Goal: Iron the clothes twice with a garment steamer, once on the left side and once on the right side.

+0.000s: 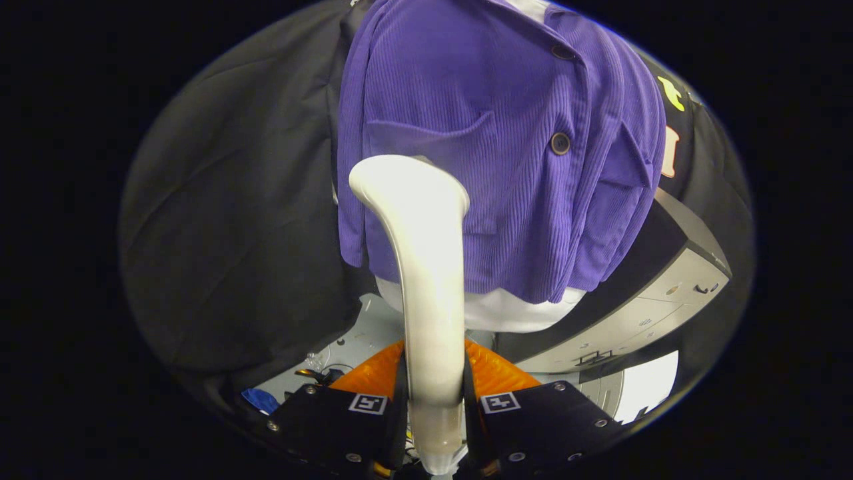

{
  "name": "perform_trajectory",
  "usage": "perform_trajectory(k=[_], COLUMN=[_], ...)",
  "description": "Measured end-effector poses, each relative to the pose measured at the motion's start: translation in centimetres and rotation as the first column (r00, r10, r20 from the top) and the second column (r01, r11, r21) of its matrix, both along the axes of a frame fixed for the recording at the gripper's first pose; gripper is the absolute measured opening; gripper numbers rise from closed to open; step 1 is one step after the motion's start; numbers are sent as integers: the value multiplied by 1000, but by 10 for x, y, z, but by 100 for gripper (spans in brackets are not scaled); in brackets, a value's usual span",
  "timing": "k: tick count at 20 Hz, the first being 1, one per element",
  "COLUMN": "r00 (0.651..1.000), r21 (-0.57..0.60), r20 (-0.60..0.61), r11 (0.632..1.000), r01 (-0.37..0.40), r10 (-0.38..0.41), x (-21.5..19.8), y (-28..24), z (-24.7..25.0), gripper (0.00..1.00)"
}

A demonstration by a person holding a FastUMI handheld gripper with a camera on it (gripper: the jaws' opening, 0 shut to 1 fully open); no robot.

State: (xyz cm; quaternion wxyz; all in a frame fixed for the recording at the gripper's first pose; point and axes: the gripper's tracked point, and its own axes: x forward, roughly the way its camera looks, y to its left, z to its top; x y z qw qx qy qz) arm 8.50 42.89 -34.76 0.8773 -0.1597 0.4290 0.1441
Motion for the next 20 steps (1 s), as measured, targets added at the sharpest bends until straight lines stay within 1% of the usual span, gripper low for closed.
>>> perform_trajectory(k=[4, 7, 9, 14, 16, 20], r00=[998, 995, 994, 990, 992, 994], r21=[24, 49, 74, 150, 197, 265], r20=[-65, -98, -113, -138, -124, -82], r11=[1000, 999, 997, 989, 980, 960], r01=[-1, 2, -3, 1, 23, 90], r10=[3, 2, 11, 20, 2, -70], x=[-10, -16, -22, -30, -26, -5], y=[-9, -29, -49, -109, -134, -202], z=[-11, -10, -1, 40, 63, 113], gripper=[36, 37, 37, 37, 37, 36])
